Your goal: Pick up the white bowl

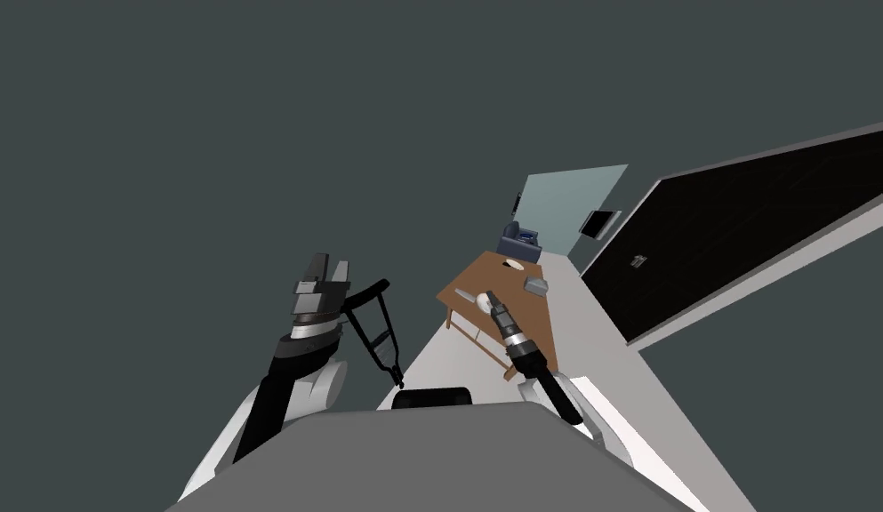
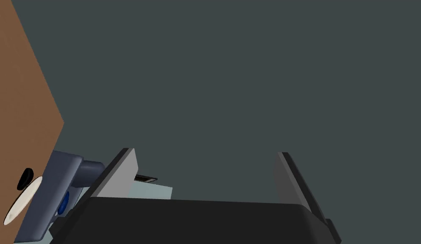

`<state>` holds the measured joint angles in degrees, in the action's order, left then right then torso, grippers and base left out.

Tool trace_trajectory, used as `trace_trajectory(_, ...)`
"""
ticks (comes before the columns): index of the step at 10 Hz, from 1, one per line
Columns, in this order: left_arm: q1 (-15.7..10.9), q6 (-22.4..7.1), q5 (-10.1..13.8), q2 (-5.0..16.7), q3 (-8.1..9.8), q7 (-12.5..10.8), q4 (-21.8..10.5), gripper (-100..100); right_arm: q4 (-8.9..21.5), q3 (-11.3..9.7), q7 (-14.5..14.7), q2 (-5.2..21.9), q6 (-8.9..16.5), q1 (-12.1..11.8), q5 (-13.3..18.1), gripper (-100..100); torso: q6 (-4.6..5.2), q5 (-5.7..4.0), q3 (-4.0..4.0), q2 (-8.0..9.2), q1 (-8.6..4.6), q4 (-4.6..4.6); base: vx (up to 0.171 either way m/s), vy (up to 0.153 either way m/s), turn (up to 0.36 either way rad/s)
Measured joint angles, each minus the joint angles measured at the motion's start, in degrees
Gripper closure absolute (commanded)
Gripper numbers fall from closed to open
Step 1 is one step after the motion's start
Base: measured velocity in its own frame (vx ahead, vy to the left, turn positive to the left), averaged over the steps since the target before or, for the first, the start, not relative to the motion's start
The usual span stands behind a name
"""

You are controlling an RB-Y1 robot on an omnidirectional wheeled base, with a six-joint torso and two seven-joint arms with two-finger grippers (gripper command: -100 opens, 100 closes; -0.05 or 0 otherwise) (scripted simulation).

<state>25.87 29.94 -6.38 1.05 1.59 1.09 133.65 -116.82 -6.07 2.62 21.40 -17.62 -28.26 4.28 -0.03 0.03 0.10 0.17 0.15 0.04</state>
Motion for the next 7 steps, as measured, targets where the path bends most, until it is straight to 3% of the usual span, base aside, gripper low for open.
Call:
trace_trajectory(4,0.0,0.0,0.0,0.0,0.00,0.0,0.0,0,5.9,-2.6,1.2,6.4,4.4,-0.4,3.9,-100,0.00,0.00,0.01,0.01,0.00,0.00,-0.037,0.043,0.153)
trace_trajectory(7,0.0,0.0,0.0,0.0,0.01,0.0,0.0,0,8.9,-4.5,2.3,9.2,7.9,0.0,6.2,-100,0.05,-0.02,-0.05,-0.09,-0.12,-0.01,-0.016,0.026,0.140)
